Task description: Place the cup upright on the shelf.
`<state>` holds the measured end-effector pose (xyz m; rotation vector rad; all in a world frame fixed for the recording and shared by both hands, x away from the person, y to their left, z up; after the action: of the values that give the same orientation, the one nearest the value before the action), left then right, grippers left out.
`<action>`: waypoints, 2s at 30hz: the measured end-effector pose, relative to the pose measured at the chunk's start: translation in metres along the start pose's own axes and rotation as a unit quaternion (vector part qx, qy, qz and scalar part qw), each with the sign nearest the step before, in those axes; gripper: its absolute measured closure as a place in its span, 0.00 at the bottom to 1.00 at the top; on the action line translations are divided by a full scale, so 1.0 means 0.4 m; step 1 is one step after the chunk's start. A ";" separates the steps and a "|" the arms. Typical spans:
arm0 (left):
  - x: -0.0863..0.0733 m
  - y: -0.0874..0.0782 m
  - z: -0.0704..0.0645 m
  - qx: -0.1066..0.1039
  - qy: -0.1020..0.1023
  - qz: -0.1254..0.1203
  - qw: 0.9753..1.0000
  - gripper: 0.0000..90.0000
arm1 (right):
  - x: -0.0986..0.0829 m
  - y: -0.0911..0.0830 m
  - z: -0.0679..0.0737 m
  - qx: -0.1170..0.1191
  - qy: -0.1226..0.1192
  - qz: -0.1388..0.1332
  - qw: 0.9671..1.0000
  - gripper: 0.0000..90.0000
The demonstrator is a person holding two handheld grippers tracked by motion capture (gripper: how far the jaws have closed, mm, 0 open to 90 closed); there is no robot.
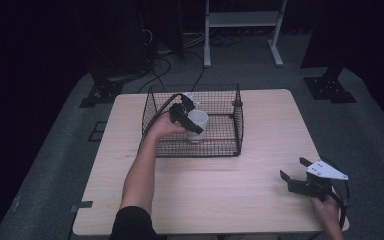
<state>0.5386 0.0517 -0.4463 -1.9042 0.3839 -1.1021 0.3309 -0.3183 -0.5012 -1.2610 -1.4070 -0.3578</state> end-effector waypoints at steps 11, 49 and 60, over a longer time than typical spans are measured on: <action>-0.007 -0.003 -0.008 0.003 0.004 0.011 1.000 0.23 | 0.000 0.001 -0.002 0.000 0.002 0.000 1.000 0.15; -0.014 -0.128 -0.051 0.035 0.000 -0.056 0.998 0.08 | 0.000 0.000 -0.002 0.000 0.004 0.000 1.000 0.15; -0.024 -0.172 -0.075 0.041 0.010 -0.075 0.996 0.08 | 0.000 0.000 -0.003 0.000 0.004 0.000 1.000 0.15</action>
<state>0.4982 0.0805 -0.3891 -1.8752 0.2056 -1.2183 0.3315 -0.3191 -0.5011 -1.2582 -1.4004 -0.3634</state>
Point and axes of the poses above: each handheld gripper's, and its own axes: y roughly forward along the jaws, x roughly out of its top, z roughly to its left, the point moved 5 cm from there along y, roughly forward along the jaws, and after that the axes turned 12 degrees about -y, right-handed, at the moved point
